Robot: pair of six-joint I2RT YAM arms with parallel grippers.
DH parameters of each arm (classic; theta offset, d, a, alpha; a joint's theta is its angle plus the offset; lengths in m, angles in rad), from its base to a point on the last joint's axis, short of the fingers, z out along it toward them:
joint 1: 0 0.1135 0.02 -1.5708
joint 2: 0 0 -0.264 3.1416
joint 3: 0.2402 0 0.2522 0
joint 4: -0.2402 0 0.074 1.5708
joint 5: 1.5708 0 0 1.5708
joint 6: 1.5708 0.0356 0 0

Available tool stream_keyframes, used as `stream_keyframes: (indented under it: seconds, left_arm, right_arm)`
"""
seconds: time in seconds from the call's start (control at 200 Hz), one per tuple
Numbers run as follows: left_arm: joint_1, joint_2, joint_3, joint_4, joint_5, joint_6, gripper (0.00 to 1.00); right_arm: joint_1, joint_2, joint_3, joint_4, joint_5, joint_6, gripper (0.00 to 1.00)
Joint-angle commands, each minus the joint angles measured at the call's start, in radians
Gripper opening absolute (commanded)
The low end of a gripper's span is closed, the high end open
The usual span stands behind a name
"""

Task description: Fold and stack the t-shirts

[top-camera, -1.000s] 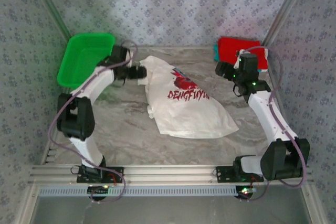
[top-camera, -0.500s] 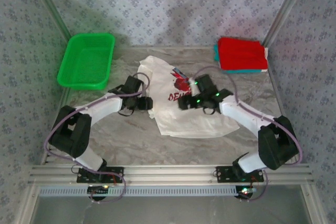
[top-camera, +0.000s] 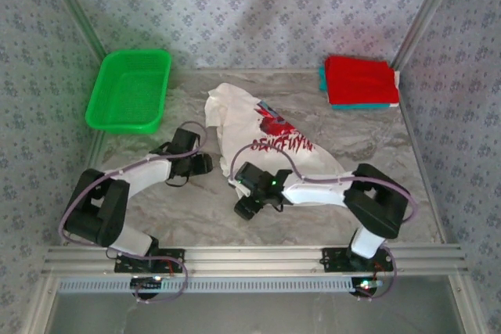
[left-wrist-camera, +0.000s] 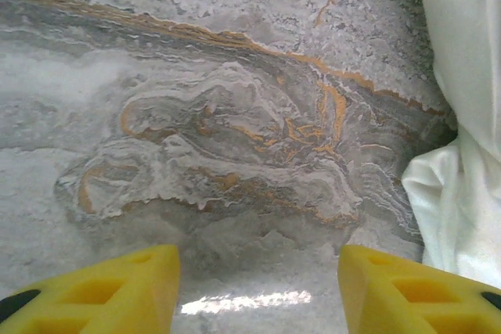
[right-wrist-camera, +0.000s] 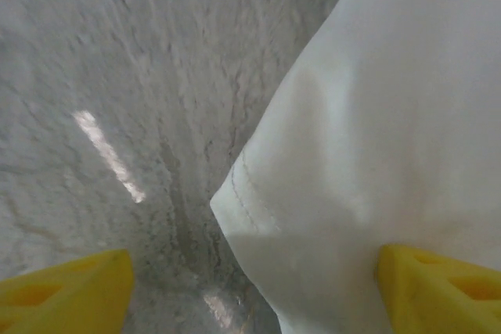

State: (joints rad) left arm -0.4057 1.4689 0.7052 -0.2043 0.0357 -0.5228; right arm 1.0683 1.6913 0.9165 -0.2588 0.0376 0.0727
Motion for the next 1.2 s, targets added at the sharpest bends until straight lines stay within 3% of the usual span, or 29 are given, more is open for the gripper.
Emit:
stream_keyframes:
  seconds: [0.0, 0.21, 0.345, 0.4, 0.455, 0.585, 0.735, 0.979, 1.089, 1.194]
  left_arm:
    - [0.012, -0.031, -0.016, 0.031, -0.020, -0.008, 0.56]
    - [0.018, -0.047, -0.047, 0.054, -0.021, -0.011, 0.57]
    - [0.018, -0.063, -0.058, 0.101, 0.016, 0.014, 0.58]
    - [0.018, -0.053, -0.054, 0.130, 0.060, 0.041, 0.57]
    - [0.015, -0.035, -0.045, 0.159, 0.109, 0.062, 0.57]
    - [-0.012, 0.008, -0.025, 0.219, 0.175, 0.098, 0.54]
    - [-0.052, 0.048, -0.005, 0.263, 0.180, 0.117, 0.54]
    - [-0.091, 0.208, 0.097, 0.299, 0.197, 0.123, 0.53]
    - [-0.092, 0.262, 0.134, 0.328, 0.201, 0.106, 0.35]
    - [-0.092, 0.275, 0.166, 0.297, 0.170, 0.104, 0.04]
  right_arm:
    - [0.014, 0.040, 0.050, 0.010, 0.061, -0.027, 0.69]
    - [0.024, 0.062, 0.122, -0.051, 0.197, -0.019, 0.21]
    - [-0.019, -0.050, 0.169, -0.156, 0.191, -0.034, 0.14]
    - [-0.067, -0.120, 0.173, -0.180, 0.121, -0.027, 0.11]
    - [-0.134, -0.189, 0.166, -0.187, 0.008, -0.007, 0.00]
    - [-0.317, -0.294, 0.155, -0.204, -0.179, 0.034, 0.00]
    - [-0.530, -0.419, 0.123, -0.230, -0.219, 0.121, 0.00]
    - [-0.841, -0.576, 0.069, -0.291, -0.164, 0.197, 0.00]
    - [-0.937, -0.620, 0.047, -0.293, -0.155, 0.217, 0.00]
    - [-1.012, -0.623, 0.063, -0.315, -0.162, 0.220, 0.00]
